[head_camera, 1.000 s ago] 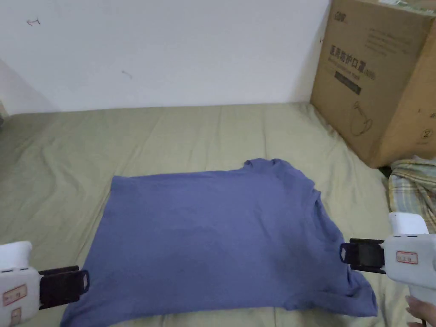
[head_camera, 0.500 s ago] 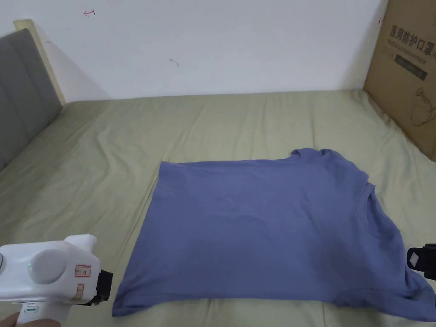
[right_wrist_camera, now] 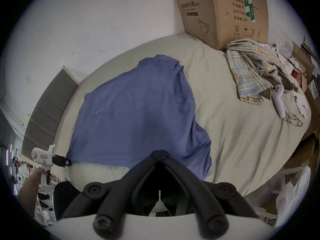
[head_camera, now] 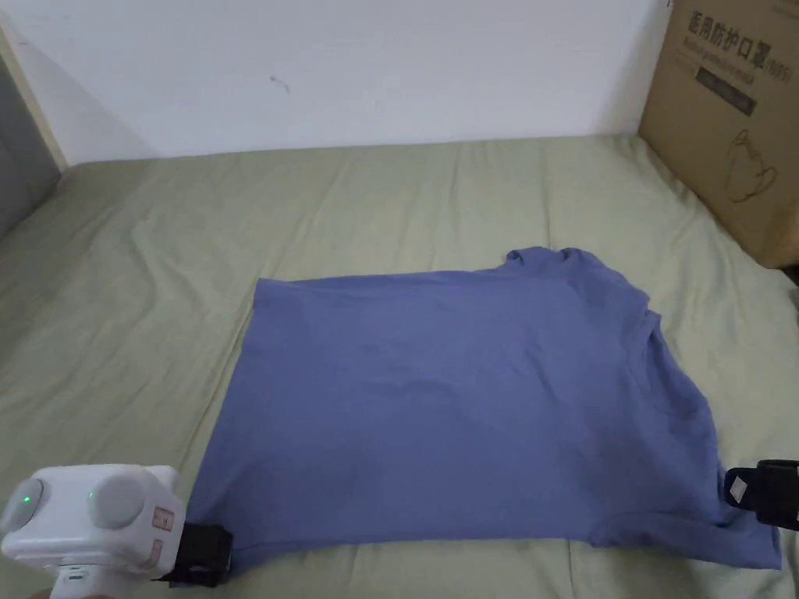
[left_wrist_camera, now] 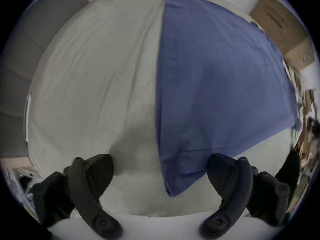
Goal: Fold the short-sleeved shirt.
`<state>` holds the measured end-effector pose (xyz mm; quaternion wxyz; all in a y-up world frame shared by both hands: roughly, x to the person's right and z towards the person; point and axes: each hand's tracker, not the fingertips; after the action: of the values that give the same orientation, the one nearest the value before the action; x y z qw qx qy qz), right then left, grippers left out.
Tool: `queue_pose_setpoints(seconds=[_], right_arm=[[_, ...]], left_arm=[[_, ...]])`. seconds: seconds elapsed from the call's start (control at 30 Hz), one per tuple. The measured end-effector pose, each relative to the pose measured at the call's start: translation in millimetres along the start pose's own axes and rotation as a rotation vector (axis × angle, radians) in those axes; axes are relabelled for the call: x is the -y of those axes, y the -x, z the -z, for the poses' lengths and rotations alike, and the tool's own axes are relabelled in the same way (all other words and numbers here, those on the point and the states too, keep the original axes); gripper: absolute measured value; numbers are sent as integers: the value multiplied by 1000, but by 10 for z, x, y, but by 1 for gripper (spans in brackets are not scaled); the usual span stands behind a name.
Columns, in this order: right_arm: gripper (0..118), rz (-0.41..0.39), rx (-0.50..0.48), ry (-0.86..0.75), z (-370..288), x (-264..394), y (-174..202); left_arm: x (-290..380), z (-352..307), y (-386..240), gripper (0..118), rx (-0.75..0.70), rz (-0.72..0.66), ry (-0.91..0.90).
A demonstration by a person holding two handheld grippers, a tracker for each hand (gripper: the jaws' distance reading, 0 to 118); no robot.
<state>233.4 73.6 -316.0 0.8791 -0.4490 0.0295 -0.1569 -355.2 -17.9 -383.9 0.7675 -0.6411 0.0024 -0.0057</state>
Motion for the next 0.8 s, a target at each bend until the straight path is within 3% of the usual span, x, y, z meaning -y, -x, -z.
queue_pose_setpoints(seconds=[0.07, 0.17, 0.33, 0.43, 0.47, 0.5, 0.53, 0.63, 0.77, 0.8], right_arm=[[0, 9, 6, 4, 20, -13, -46], [0, 11, 16, 7, 14, -14, -126], [0, -29, 55, 69, 105, -56, -233], [6, -115, 54, 137, 213, -38, -288], [30, -131, 77, 158, 328, -46, -356], [79, -136, 94, 186, 397, -32, -387], [101, -135, 100, 215, 456, -14, -423], [101, -140, 120, 241, 619, -8, -463], [101, -212, 186, 281, 809, -12, -504], [95, -215, 183, 283, 813, -20, -507]], left_arm=[[32, -116, -45, 84, 20, 3, -41], [62, -321, -91, 0, 69, 35, -106], [143, -563, -180, 0, 52, 82, -169], [147, -642, -142, 0, 90, 47, -170], [162, -666, -119, 0, 104, 25, -185], [169, -682, -94, 0, 116, 6, -190], [174, -691, -69, 0, 130, -13, -181], [192, -738, -31, 0, 150, -43, -188], [223, -777, -62, 0, 123, -24, -198], [237, -780, -68, 0, 119, -21, -197]])
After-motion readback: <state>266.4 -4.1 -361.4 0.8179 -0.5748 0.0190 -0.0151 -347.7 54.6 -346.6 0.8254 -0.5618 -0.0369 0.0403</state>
